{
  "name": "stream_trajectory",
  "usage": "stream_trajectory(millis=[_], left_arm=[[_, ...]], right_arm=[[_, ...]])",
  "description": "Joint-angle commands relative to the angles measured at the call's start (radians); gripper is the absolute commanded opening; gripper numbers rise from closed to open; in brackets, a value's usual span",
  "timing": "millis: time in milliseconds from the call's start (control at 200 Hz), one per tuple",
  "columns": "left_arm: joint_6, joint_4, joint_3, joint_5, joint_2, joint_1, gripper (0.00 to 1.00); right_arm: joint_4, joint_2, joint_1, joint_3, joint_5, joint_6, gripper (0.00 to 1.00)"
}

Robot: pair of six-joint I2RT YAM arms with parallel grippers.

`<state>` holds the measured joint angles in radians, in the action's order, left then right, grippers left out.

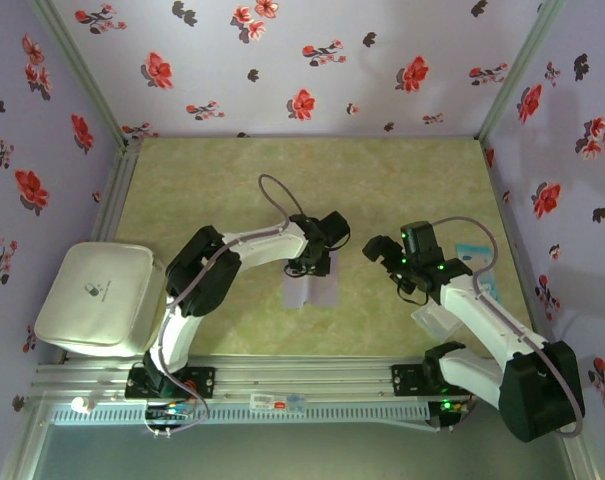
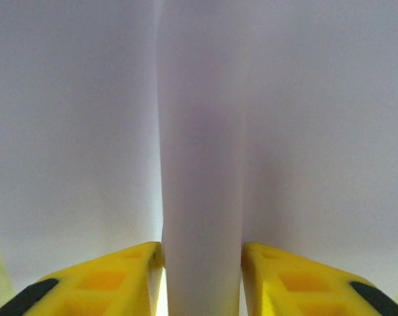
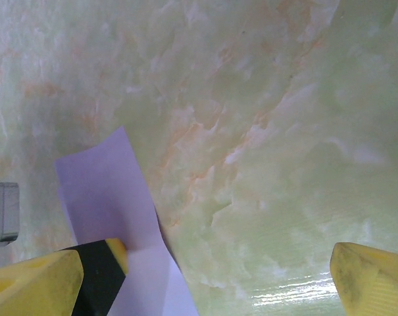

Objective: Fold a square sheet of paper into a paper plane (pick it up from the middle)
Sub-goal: First fold the square sheet of paper in half at the center of the table.

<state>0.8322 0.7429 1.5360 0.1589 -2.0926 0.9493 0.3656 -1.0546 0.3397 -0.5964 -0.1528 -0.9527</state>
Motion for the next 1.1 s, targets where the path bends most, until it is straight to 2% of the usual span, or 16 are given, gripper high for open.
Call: stream_trajectory(millis=[0, 400, 560, 700, 800, 910, 1095], left_arm=[[0.010, -0.040, -0.037, 0.049, 0.069, 0.002, 0.37], [0.013, -0.058, -0.043, 0.042, 0.186, -0.015, 0.38], [0.023, -0.116, -0.069, -0.021, 0.251, -0.032, 0.38], [0.080, -0.304, -0.179, -0.157, 0.321, -0.066, 0.40], [0.153, -0.534, -0.308, -0.264, 0.366, -0.092, 0.41], [0.208, -0.761, -0.435, -0.309, 0.394, -0.099, 0.42], [0.261, -0.867, -0.479, -0.366, 0.355, -0.099, 0.42]], right_arm=[[0.017, -0.003, -0.005, -0.014, 0.026, -0.014, 0.97], [0.080, -0.003, -0.007, -0.050, 0.063, 0.012, 0.97], [0.087, 0.004, -0.016, -0.054, 0.067, 0.010, 0.98], [0.069, 0.011, -0.018, -0.053, 0.057, -0.009, 0.98], [0.033, 0.032, -0.020, -0.042, 0.047, -0.020, 0.98], [-0.015, 0.066, -0.021, -0.016, 0.038, -0.027, 0.97], [-0.121, 0.099, -0.020, 0.039, -0.020, -0.026, 0.94]])
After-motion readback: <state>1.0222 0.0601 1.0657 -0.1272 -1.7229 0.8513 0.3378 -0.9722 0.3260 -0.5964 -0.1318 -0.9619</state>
